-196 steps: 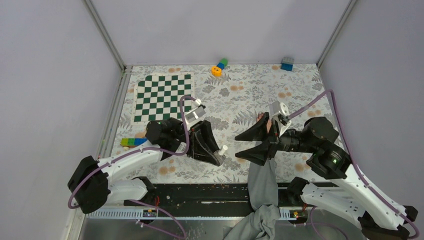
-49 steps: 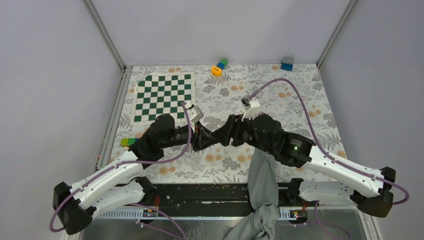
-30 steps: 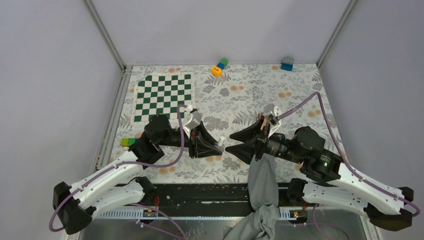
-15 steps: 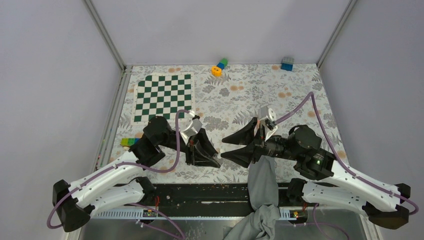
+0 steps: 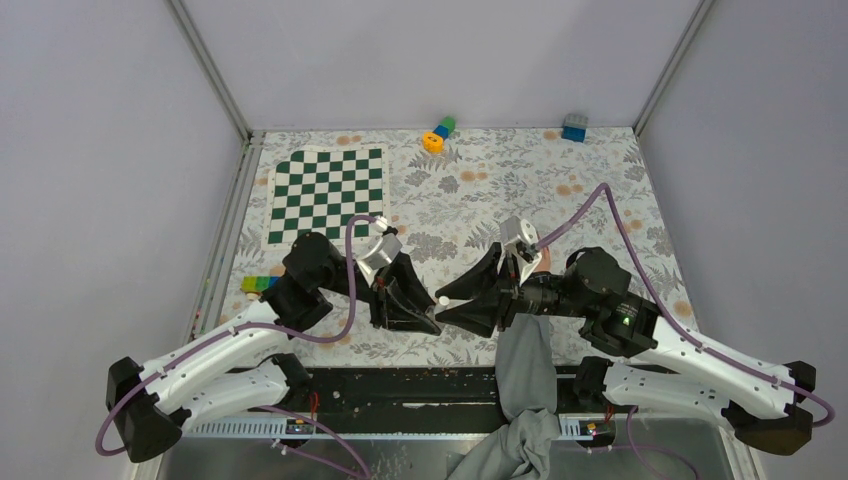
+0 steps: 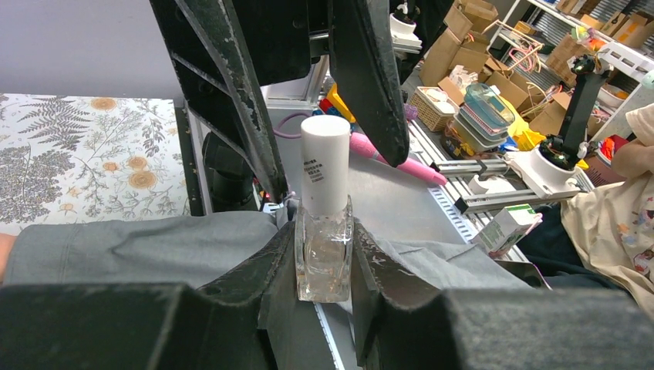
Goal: Paint the nails
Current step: Screw the nail polish bottle.
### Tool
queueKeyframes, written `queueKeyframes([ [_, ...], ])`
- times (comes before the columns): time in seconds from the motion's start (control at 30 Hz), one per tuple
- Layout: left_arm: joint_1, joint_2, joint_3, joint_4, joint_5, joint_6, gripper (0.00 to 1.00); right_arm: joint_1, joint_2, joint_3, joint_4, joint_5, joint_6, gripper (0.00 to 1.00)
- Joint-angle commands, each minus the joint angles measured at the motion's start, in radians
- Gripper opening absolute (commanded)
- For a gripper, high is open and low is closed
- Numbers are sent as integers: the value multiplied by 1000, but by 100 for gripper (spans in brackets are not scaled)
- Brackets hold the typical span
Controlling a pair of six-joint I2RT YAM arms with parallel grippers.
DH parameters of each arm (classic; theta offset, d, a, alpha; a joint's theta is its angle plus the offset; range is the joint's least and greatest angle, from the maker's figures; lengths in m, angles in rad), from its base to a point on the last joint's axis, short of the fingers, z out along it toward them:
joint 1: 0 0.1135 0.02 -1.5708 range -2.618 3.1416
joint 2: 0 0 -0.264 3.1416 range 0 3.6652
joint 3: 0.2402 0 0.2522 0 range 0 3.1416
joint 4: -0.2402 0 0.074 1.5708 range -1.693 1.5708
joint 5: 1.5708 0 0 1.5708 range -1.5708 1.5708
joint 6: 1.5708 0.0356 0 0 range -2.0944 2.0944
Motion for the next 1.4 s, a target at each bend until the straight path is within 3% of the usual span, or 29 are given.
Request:
queueKeyframes([
  [0.0, -3, -5, 18, 68, 16, -1, 0, 8, -13, -1, 57, -26, 9, 49],
  [0.37, -3, -9, 15, 46, -19, 17, 0, 8, 2, -2, 50, -35, 17, 33],
  [0.77, 10, -20, 13, 14, -73, 40, 0, 8, 19, 2, 6, -41, 5, 28],
  [1.17, 37, -34, 1, 23, -123, 25, 0, 8, 15, -10, -6, -9, -6, 1],
  [1.37, 51, -35, -1, 7, -167, 26, 0, 9, 2, -26, -19, 87, -9, 0],
])
